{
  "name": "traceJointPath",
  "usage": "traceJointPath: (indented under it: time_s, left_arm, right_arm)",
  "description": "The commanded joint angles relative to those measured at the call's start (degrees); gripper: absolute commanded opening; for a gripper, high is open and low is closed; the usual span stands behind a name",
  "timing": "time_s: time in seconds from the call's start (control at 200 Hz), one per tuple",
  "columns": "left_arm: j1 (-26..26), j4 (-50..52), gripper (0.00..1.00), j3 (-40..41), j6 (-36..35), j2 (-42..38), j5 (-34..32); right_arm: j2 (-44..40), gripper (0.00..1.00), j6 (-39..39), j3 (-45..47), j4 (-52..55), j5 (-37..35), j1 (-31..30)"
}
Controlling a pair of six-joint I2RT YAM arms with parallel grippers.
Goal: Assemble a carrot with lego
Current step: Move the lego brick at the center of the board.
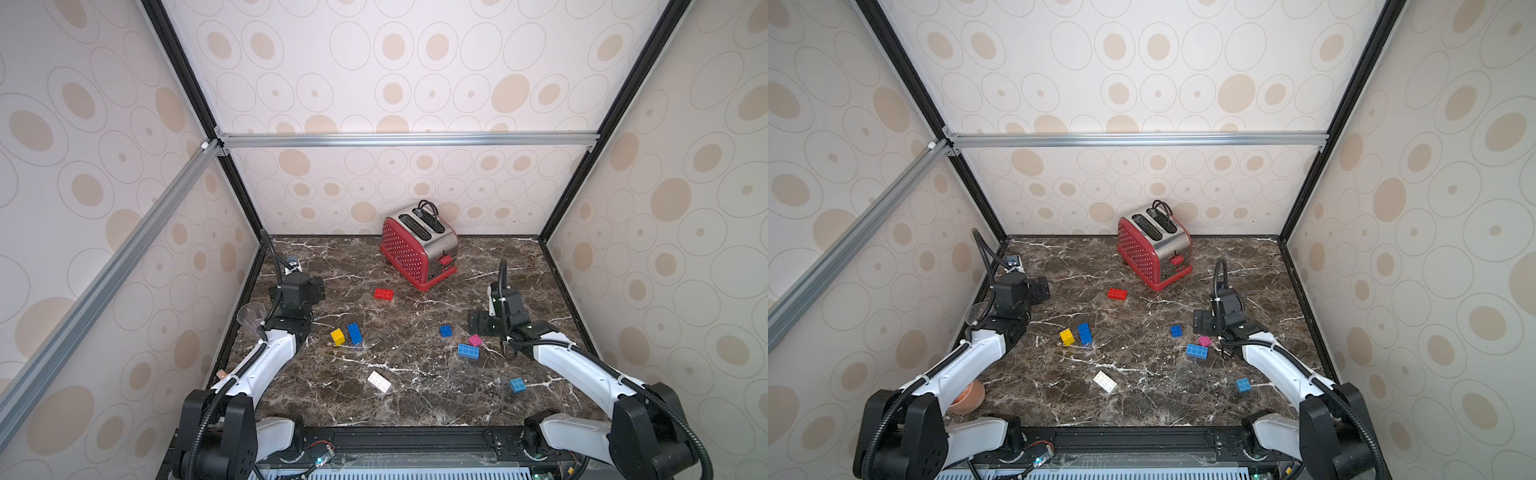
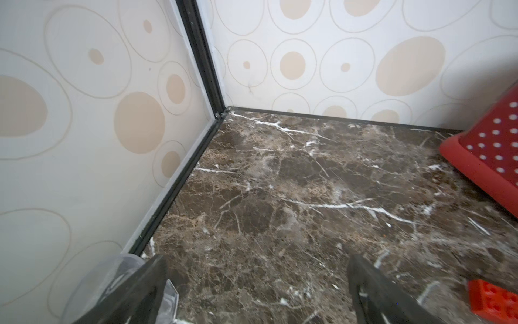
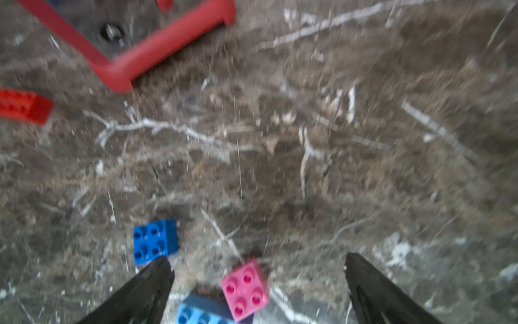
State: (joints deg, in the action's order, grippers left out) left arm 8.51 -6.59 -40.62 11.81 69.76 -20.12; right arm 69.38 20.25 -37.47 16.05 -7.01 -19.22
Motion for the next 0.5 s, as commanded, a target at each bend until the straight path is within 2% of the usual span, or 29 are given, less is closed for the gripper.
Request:
traceJointPath:
  time_s: [0.0, 0.26, 0.491]
  left_arm:
    - [1.3, 11.9, 0.99, -0.4, 4.9, -2.0, 4.8]
    - [1.9, 12.7, 0.99, -0.4, 6.5, -3.0, 9.1]
    - [1.9, 13.7, 0.99, -0.5, 6.8, -3.2, 9.0]
  right_arm:
    - [-0.6, 1.00, 8.5, 2.9, 6.7, 5.6, -1.1]
    - [5.0, 1.00, 11.8, 4.2, 0.4, 11.0, -3.5]
    - [10.7, 1.00, 14.0, 2.0, -3.1, 13.2, -8.4]
